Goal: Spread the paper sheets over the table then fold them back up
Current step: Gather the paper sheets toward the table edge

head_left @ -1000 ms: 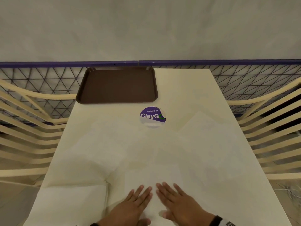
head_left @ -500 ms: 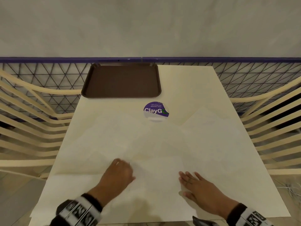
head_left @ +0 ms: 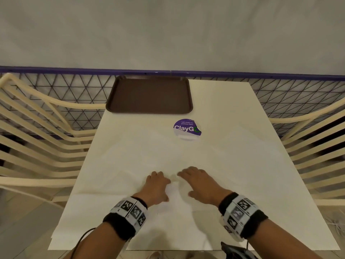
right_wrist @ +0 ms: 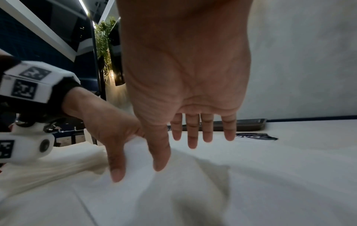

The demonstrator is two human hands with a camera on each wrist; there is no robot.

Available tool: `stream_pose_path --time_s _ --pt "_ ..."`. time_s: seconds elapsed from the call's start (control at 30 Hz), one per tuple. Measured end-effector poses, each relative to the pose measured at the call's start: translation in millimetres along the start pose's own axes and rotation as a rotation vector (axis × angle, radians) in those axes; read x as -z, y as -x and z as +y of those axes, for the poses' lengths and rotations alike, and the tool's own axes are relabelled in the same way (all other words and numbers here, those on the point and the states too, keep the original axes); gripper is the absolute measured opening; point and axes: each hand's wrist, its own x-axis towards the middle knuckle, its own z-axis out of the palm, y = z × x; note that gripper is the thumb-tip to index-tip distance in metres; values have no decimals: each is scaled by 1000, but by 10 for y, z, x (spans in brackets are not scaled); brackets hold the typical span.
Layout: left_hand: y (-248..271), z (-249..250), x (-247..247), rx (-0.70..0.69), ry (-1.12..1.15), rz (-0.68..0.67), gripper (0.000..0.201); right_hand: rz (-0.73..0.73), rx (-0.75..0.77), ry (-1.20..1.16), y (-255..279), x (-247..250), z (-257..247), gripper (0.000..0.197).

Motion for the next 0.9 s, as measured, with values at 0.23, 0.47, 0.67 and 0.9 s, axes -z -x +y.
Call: stream_pose_path --time_s 0.23,0.47,0.67,0.9 --pt "615 -479 399 -52 698 423 32 21 -46 -273 -231 144 -307 20" --pt "1287 -1421 654 248 972 614 24 74 -95 -749 -503 402 -833 17" --pt "1587 -1964 300 426 959 514 20 -220 -96 -788 -708 149 -1278 15" --pt "1514 -2147 -113 550 865 380 20 -404 -210 -736 -714 -223 -1375 55"
